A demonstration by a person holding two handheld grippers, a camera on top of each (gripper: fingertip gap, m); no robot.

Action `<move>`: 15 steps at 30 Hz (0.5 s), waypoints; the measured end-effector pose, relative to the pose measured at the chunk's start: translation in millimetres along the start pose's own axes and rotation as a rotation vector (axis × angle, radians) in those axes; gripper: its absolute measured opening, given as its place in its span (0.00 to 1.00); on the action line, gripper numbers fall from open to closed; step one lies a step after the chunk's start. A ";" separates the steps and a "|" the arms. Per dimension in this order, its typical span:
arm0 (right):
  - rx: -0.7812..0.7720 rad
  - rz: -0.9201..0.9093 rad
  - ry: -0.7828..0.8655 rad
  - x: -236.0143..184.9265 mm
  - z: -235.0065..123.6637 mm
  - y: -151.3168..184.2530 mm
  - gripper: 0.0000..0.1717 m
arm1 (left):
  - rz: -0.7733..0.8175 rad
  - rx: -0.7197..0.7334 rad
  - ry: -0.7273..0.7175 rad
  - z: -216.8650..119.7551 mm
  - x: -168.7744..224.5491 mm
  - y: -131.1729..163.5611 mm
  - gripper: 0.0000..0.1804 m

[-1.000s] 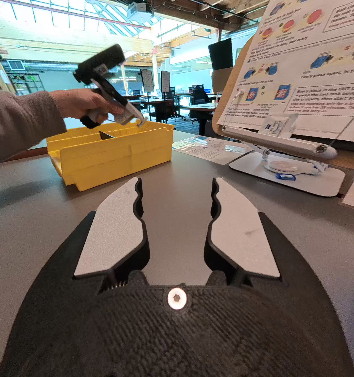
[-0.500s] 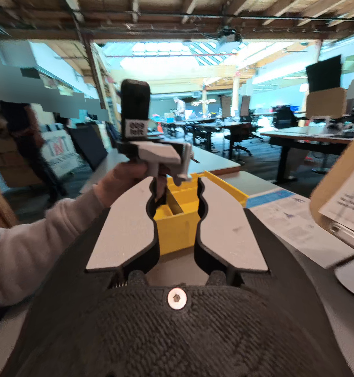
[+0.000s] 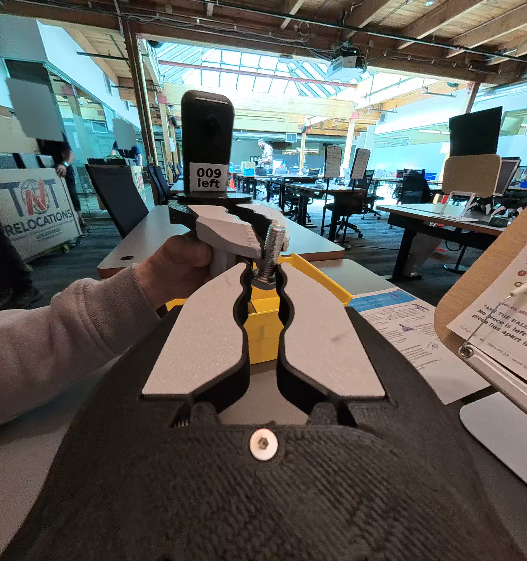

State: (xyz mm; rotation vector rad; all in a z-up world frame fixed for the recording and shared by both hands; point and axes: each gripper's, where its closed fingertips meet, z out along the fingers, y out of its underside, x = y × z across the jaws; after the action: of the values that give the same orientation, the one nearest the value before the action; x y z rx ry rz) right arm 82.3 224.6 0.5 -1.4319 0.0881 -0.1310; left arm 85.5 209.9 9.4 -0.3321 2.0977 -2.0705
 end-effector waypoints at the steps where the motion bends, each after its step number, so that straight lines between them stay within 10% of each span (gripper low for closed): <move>1: -0.001 -0.004 -0.006 -0.9 0.0 0.2 0.08 | 0.001 0.005 0.008 -0.5 0.7 0.1 0.05; 15: 0.017 0.046 -0.010 0.9 -0.2 1.9 0.05 | 0.001 0.017 0.035 0.2 1.4 2.8 0.05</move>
State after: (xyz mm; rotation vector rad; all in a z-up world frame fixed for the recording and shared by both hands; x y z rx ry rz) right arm 83.2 224.5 -1.4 -1.4121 0.1121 -0.0865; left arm 84.1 209.4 6.6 -0.2948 2.0983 -2.1075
